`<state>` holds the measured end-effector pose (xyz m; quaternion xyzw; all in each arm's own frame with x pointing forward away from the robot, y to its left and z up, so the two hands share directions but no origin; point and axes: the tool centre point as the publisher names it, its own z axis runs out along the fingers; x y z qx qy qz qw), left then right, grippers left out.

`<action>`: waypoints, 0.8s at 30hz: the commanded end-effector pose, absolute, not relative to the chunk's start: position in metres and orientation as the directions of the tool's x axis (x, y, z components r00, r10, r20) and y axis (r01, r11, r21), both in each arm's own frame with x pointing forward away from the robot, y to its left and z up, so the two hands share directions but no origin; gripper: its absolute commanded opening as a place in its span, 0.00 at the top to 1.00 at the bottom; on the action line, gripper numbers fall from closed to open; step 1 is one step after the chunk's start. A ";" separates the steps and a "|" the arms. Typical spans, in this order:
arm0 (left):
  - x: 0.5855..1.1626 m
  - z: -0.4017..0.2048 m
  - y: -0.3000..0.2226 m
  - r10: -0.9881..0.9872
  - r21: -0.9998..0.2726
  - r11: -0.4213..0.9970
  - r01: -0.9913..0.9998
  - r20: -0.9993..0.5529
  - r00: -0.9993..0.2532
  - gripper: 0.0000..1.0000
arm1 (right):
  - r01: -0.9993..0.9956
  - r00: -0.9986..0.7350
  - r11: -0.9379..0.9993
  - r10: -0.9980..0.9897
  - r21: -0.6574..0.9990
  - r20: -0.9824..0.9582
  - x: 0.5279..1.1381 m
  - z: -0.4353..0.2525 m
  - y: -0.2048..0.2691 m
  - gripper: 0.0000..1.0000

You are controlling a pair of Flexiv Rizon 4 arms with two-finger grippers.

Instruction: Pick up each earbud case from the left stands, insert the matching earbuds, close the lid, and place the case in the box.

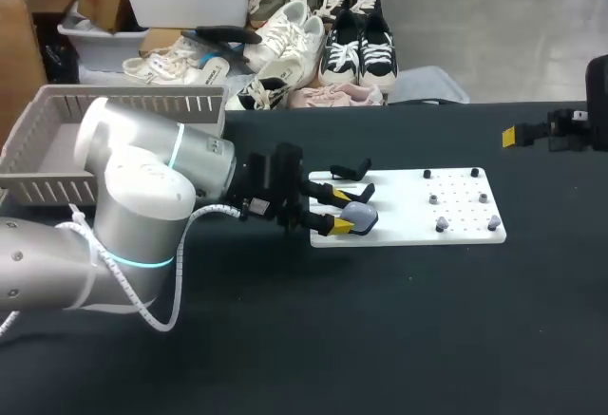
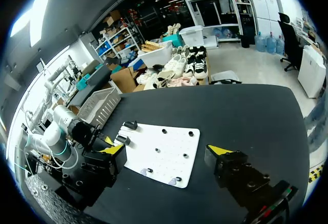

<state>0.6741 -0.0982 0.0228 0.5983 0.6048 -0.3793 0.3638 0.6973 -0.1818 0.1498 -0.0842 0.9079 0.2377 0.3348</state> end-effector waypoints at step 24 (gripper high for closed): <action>0.671 0.016 -0.104 0.462 -0.016 -0.020 1.000 -0.887 -0.005 1.00 | -0.317 -0.762 0.870 0.004 0.378 -0.648 0.698 0.149 -0.183 0.00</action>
